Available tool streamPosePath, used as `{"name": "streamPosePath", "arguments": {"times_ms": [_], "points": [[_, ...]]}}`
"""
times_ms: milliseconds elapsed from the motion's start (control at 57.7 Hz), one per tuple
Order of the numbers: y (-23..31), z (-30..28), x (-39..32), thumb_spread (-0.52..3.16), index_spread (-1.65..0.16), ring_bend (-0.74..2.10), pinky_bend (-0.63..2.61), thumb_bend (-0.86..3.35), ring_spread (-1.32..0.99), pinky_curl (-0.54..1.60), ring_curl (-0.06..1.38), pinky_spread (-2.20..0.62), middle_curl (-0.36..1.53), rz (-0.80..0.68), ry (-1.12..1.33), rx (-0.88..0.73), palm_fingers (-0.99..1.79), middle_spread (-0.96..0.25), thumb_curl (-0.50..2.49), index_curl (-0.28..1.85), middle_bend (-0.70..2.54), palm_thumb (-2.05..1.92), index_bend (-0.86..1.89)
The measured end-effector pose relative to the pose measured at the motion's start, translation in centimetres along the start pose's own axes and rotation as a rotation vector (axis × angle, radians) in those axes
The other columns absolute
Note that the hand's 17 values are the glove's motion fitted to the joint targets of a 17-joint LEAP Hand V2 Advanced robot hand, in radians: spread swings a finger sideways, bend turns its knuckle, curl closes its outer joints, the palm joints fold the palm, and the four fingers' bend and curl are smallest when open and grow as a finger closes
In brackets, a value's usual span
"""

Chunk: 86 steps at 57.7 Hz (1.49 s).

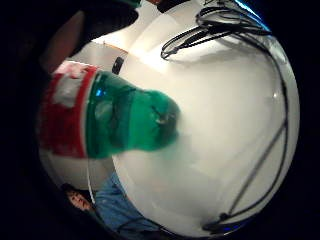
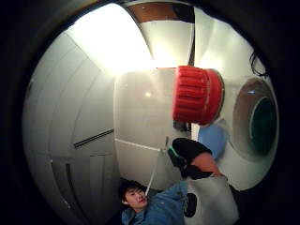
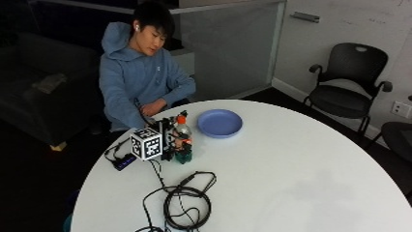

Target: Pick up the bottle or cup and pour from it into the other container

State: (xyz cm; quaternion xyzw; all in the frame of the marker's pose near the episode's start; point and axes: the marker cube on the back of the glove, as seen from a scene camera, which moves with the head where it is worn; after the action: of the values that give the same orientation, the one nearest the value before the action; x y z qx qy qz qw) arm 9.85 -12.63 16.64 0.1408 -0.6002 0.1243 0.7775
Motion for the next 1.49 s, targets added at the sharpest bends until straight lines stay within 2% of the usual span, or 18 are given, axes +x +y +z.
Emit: {"name": "streamPosePath", "arguments": {"times_ms": [104, 208, 278, 382, 434, 468, 520, 555, 711, 867, 1110, 1353, 1492], "points": [[-0.5, 1.0, 0.5, 0.81, -0.37, 0.48, 0.64, -0.01, 0.12, 0.28, 0.3, 0.23, 0.3, -0.039, 0.001, 0.086, 0.33, 0.04, 0.38, 0.25, 0.19, 0.68, 0.18], [-0.2, 2.0, 1.1, 0.77, -0.24, 0.48, 0.58, 0.03, 0.04, 0.27, 0.3, 0.19, 0.33, -0.063, -0.004, 0.199, 0.76, 0.03, 0.43, 0.3, 0.26, 0.85, 0.24], [0.0, 2.6, 1.3, 0.75, -0.19, 0.47, 0.51, 0.03, 0.0, 0.26, 0.31, 0.14, 0.36, -0.072, -0.01, 0.244, 0.93, 0.01, 0.46, 0.34, 0.29, 0.91, 0.27], [-0.4, 2.8, 1.2, 0.66, -0.15, 0.51, 0.44, 0.01, -0.04, 0.26, 0.35, 0.08, 0.39, -0.098, -0.005, 0.305, 1.05, 0.0, 0.51, 0.35, 0.33, 0.97, 0.16], [-1.2, 2.7, 1.3, 0.6, -0.14, 0.51, 0.43, -0.01, -0.06, 0.27, 0.36, 0.05, 0.4, -0.215, 0.013, 0.385, 1.08, -0.01, 0.53, 0.35, 0.32, 0.99, 0.15], [-1.6, 2.6, 1.2, 0.56, -0.13, 0.5, 0.43, -0.02, -0.06, 0.27, 0.37, 0.04, 0.41, -0.218, 0.016, 0.398, 1.09, -0.02, 0.55, 0.36, 0.31, 1.0, 0.15], [-1.3, 2.6, 0.7, 0.51, -0.13, 0.49, 0.44, -0.03, -0.07, 0.28, 0.38, 0.02, 0.41, -0.098, 0.003, 0.341, 1.1, -0.03, 0.57, 0.36, 0.31, 1.0, 0.15], [-1.2, 2.8, 0.6, 0.49, -0.12, 0.49, 0.44, -0.03, -0.07, 0.29, 0.38, 0.01, 0.42, -0.078, 0.002, 0.317, 1.12, -0.03, 0.58, 0.36, 0.3, 1.0, 0.15], [-0.6, 3.9, -0.8, 0.4, -0.11, 0.48, 0.46, -0.04, -0.09, 0.31, 0.4, -0.02, 0.44, -0.095, 0.063, 0.262, 1.15, -0.04, 0.61, 0.38, 0.3, 1.0, 0.15], [-0.6, 5.8, -4.1, 0.35, -0.1, 0.48, 0.46, -0.04, -0.1, 0.32, 0.41, -0.04, 0.46, -0.165, 0.256, 0.097, 1.16, -0.04, 0.64, 0.39, 0.29, 1.0, 0.16], [0.4, 11.5, -10.0, 0.32, -0.1, 0.48, 0.46, -0.04, -0.09, 0.34, 0.43, -0.05, 0.48, -0.28, 0.823, -0.237, 1.17, -0.04, 0.67, 0.41, 0.29, 0.99, 0.16], [0.5, 16.7, -13.1, 0.29, -0.09, 0.49, 0.51, -0.04, -0.1, 0.36, 0.45, -0.08, 0.5, -0.343, 1.36, -0.425, 1.21, -0.04, 0.69, 0.42, 0.31, 0.98, 0.16], [0.6, 19.3, -13.6, 0.28, -0.09, 0.49, 0.52, -0.04, -0.1, 0.37, 0.45, -0.1, 0.51, -0.391, 1.739, -0.481, 1.2, -0.04, 0.7, 0.43, 0.31, 0.97, 0.16]]}}
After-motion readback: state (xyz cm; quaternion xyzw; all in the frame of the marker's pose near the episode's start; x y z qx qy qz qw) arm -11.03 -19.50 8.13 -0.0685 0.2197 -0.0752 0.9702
